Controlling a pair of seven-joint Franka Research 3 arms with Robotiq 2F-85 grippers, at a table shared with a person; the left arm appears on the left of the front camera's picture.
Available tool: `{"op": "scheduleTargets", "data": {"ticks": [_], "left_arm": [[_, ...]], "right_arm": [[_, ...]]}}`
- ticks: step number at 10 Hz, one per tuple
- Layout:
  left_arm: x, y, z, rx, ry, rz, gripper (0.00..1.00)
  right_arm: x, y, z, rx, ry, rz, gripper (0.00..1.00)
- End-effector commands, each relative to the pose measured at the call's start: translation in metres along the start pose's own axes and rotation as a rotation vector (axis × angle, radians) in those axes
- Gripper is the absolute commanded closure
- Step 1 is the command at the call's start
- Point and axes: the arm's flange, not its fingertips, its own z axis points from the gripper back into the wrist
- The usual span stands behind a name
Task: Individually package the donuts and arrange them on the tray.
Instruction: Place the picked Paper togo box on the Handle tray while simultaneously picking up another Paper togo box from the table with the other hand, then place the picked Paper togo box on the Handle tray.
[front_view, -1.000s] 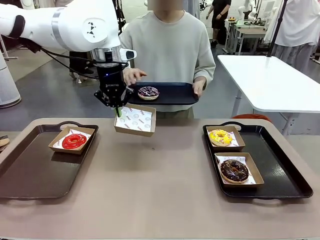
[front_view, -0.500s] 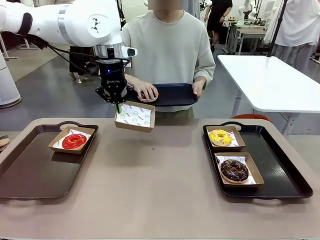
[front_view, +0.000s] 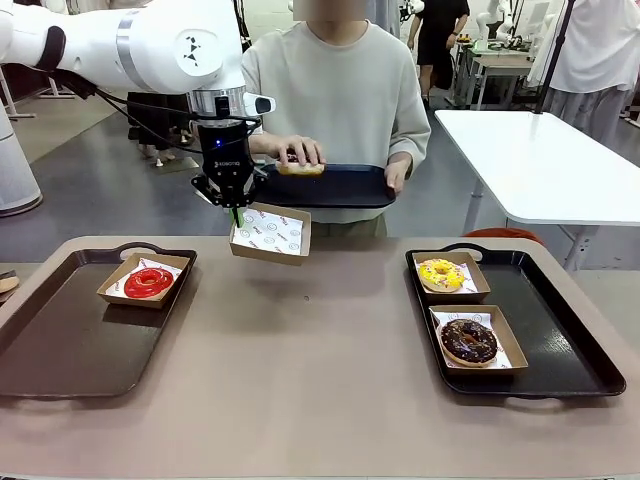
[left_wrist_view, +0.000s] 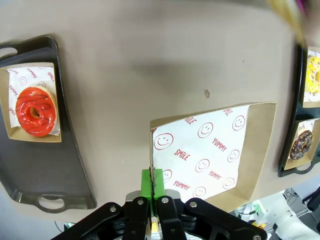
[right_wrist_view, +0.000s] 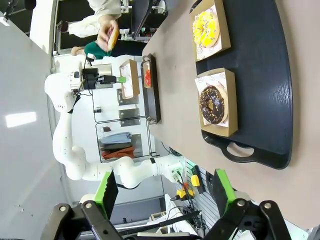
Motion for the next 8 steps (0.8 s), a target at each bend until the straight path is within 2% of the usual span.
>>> {"op": "scheduleTargets", "data": {"ticks": [1, 8], "left_arm": [[-0.0032, 0.0019, 0.0001, -0.002, -0.008, 0.002, 1.00], [-0.0032, 0.0019, 0.0001, -0.002, -0.008, 0.002, 1.00]], "right_arm": [[0.0006, 0.0003, 0.0014, 0.001, -0.001, -0.003, 0.00], [0.0006, 0.0003, 0.0014, 0.001, -0.001, -0.003, 0.00]]}}
